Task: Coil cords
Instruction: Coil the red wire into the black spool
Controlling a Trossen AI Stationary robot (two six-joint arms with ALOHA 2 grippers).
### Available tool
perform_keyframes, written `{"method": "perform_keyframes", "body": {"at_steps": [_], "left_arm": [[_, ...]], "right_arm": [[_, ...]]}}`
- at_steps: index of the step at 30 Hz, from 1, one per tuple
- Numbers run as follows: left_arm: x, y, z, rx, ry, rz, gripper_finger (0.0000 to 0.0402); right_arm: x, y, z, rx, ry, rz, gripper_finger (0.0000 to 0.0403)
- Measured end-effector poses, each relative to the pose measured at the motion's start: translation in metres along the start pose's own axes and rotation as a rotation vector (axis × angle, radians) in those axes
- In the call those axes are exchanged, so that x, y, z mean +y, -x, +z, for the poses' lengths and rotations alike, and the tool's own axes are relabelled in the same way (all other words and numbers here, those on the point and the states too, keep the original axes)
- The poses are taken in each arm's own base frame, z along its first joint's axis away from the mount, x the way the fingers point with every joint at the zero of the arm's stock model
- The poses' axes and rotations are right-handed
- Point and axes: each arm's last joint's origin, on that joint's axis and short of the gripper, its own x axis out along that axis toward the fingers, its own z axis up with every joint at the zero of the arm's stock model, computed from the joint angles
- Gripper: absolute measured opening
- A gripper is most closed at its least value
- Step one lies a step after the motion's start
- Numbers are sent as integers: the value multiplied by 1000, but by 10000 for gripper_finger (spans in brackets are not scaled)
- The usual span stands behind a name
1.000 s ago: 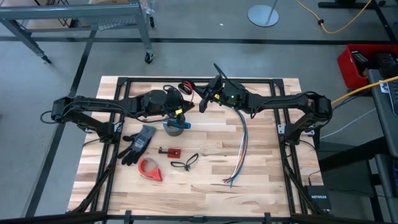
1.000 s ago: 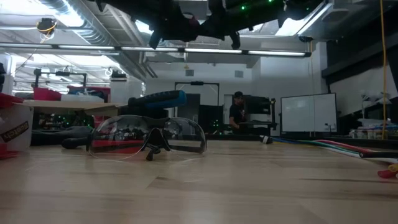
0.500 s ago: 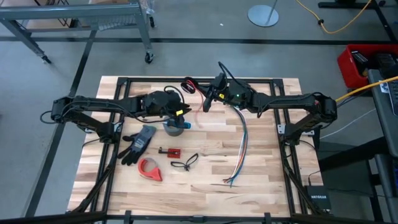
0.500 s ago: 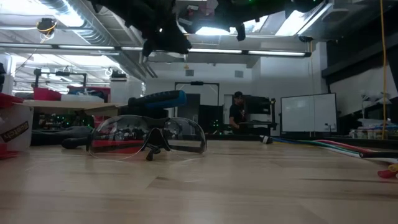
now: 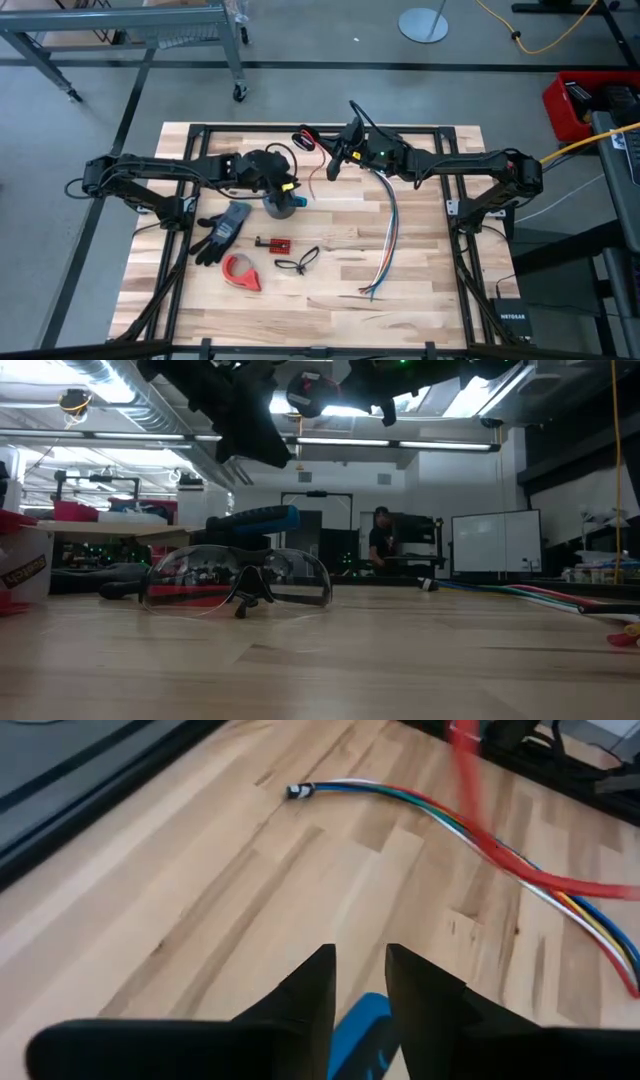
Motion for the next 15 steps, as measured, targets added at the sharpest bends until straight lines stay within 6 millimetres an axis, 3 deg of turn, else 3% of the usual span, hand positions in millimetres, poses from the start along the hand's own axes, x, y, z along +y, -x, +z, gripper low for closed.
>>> {"method": "perform_keyframes", "body": {"at_steps": [15], "left_arm": [[-4, 0, 8, -71, 115, -75, 156]], "right_arm": [[1, 0, 1, -7, 43, 30, 0]]}}
